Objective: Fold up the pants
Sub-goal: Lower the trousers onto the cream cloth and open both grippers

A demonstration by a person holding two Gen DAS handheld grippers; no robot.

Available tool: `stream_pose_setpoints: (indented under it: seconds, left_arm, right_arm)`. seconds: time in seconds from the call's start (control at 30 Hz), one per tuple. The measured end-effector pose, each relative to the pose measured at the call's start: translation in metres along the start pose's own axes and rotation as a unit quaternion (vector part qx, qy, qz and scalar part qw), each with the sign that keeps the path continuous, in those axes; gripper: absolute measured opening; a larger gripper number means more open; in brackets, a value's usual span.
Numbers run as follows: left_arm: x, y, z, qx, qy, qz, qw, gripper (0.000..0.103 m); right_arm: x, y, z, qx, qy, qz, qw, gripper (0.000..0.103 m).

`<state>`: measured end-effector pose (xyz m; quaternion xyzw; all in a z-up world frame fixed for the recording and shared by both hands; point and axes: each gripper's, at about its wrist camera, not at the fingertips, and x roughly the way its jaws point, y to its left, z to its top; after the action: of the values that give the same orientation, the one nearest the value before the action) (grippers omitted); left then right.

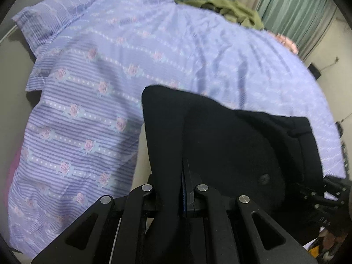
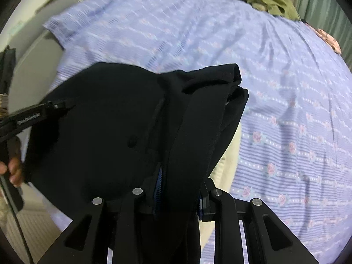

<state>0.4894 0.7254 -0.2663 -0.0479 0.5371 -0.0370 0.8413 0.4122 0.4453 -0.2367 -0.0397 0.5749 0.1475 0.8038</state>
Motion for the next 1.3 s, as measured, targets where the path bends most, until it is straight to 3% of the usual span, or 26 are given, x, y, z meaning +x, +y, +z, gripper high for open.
stream_pose_setpoints:
  seconds: [0.27,0.37,0.47,0.57,0.63,0.7,0.77,0.8,0.9,1.1,1.3]
  left_arm:
    - [0.01,0.013,-0.019,-0.008,0.02,0.008,0.9997,0.019]
    - [0.008,0.017,-0.024,-0.011,0.026,0.02,0.9994,0.028]
    - [-0.003,0.02,-0.026,-0.009,0.02,0.067,0.9975,0.033]
    - [-0.026,0.018,-0.028,0.002,0.001,0.123,0.9924,0.032]
    - [-0.045,0.01,-0.031,0.015,-0.009,0.138,0.9902,0.039]
    - [-0.069,-0.008,-0.035,0.034,-0.03,0.145,0.9883,0.061]
    - [-0.092,-0.027,-0.038,0.047,-0.049,0.139,0.9879,0.066]
    - [-0.103,-0.036,-0.041,0.05,-0.055,0.138,0.9877,0.073]
    - [-0.132,-0.067,-0.051,0.058,-0.073,0.129,0.9873,0.083]
    - [-0.192,-0.152,-0.08,0.083,-0.11,0.123,0.9828,0.097]
    - [-0.251,-0.242,-0.119,0.084,-0.15,0.084,0.9816,0.101]
  right_arm:
    - [0.013,-0.017,-0.006,0.043,0.029,-0.014,0.999,0.045]
    - [0.011,-0.027,-0.011,0.064,0.031,-0.03,0.997,0.054]
    - [0.003,-0.033,-0.015,0.068,0.029,-0.049,0.996,0.056]
    - [-0.017,-0.038,-0.016,0.059,0.007,-0.134,0.989,0.06]
    - [-0.036,-0.045,-0.019,0.059,-0.007,-0.143,0.988,0.06]
    - [-0.058,-0.05,-0.024,0.061,-0.022,-0.133,0.989,0.06]
    - [-0.08,-0.055,-0.029,0.058,-0.039,-0.129,0.989,0.067]
    - [-0.093,-0.057,-0.033,0.058,-0.05,-0.126,0.989,0.075]
    - [-0.136,-0.067,-0.051,0.058,-0.08,-0.112,0.989,0.079]
    - [-0.206,-0.096,-0.098,0.062,-0.112,-0.086,0.988,0.082]
    - [-0.273,-0.131,-0.15,0.052,-0.151,-0.062,0.985,0.082]
